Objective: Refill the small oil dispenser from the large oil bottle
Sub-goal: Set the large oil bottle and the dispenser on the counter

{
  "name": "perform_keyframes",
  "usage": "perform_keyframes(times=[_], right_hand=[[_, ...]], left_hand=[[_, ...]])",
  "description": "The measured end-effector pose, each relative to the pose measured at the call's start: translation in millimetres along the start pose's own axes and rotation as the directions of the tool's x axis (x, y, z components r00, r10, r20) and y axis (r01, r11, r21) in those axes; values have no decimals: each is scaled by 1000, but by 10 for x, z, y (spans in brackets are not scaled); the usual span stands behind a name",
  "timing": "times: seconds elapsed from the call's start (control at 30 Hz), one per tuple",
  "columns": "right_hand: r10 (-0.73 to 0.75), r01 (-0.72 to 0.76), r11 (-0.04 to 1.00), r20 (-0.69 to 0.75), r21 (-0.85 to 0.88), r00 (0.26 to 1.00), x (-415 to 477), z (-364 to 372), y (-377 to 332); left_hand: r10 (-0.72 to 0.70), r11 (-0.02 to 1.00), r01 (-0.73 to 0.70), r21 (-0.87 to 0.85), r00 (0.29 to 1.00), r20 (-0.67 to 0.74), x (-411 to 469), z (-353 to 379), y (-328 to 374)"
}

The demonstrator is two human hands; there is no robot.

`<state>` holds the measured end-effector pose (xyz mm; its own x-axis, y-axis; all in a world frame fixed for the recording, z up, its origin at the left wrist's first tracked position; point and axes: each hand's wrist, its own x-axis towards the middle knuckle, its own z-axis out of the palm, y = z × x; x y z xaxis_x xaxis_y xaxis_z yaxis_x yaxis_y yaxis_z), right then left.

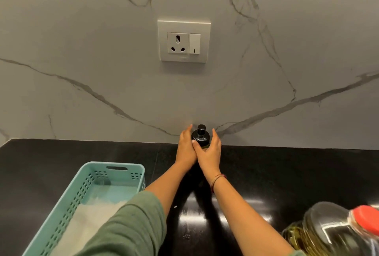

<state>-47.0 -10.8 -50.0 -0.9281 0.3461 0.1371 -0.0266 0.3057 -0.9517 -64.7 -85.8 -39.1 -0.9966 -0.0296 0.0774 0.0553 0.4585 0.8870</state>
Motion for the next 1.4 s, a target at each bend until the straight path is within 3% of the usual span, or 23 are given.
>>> perform_keyframes(times=[0.33, 1.4], right_hand=[[-23, 18, 998, 76, 64, 997, -46, -17, -10], [-70, 77, 997, 303, -10, 950, -1990, -1185, -5]], left_hand=[[4, 998, -5, -56, 1000, -7, -177, -48, -48], [66, 997, -63, -46, 996, 59, -2431, -224, 20]])
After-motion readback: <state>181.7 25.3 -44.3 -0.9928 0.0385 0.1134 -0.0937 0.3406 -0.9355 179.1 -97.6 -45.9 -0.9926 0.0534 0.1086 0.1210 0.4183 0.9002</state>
